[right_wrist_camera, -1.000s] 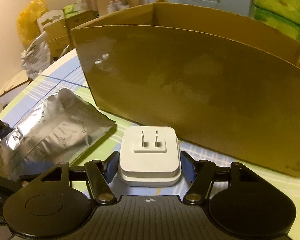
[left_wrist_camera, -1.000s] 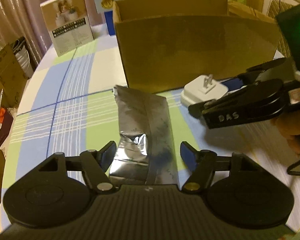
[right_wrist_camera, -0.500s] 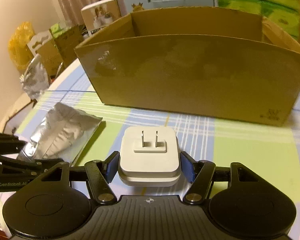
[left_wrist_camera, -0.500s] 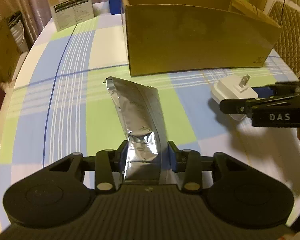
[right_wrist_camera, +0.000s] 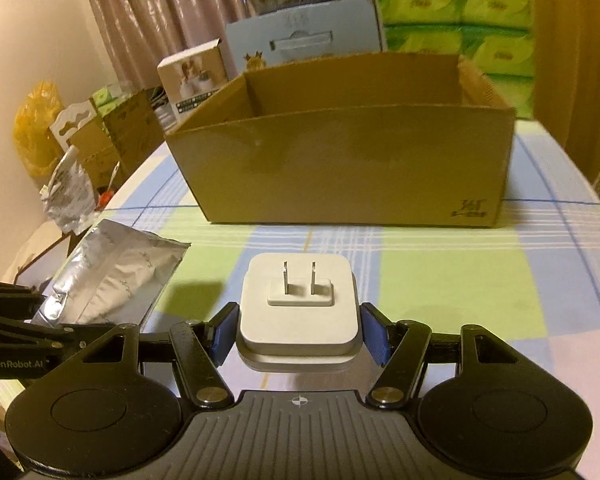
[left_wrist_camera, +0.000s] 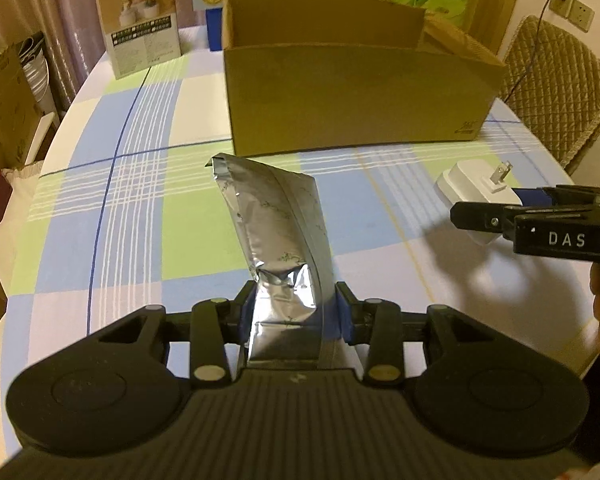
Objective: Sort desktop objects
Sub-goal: 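Lift the foil bag and the plug off the table with both tools, then carry the foil bag and plug over the cardboard box with both tools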
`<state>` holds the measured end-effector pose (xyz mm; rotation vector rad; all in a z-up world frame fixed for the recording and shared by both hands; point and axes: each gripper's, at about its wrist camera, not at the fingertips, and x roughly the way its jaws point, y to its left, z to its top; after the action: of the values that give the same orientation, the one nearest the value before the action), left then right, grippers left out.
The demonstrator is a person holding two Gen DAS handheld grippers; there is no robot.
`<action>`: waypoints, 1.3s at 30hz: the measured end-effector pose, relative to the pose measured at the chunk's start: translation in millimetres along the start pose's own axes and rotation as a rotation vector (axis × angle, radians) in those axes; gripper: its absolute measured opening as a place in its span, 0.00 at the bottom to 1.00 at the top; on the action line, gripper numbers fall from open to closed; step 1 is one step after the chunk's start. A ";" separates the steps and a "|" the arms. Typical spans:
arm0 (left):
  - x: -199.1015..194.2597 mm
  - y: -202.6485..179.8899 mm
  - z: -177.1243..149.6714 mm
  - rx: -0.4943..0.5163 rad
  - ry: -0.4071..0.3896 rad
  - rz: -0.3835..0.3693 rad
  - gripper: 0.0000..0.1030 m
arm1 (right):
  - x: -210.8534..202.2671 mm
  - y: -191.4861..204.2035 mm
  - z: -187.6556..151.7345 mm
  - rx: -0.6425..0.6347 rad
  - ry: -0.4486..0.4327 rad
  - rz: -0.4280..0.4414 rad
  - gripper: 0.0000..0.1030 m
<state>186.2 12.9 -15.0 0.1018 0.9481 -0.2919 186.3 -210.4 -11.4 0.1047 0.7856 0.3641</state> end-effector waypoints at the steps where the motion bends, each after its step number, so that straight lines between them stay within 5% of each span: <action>1: -2.7 -2.3 0.3 0.000 -0.004 -0.002 0.34 | -2.9 -0.3 -1.3 -0.001 -0.002 -0.004 0.60; 22: -36.8 -29.3 14.3 0.046 -0.055 -0.019 0.34 | -43.7 -3.7 5.1 -0.009 -0.066 -0.033 0.60; 30: -46.7 -37.7 63.6 0.090 -0.087 -0.043 0.34 | -55.9 -15.1 61.1 -0.053 -0.136 -0.089 0.60; 39: -40.8 -42.2 154.3 0.115 -0.142 -0.071 0.34 | -37.5 -29.4 141.4 -0.088 -0.178 -0.112 0.60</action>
<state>272.8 -52.0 109.6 0.1508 0.7949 -0.4142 270.3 -245.2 106.9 0.0105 0.5958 0.2787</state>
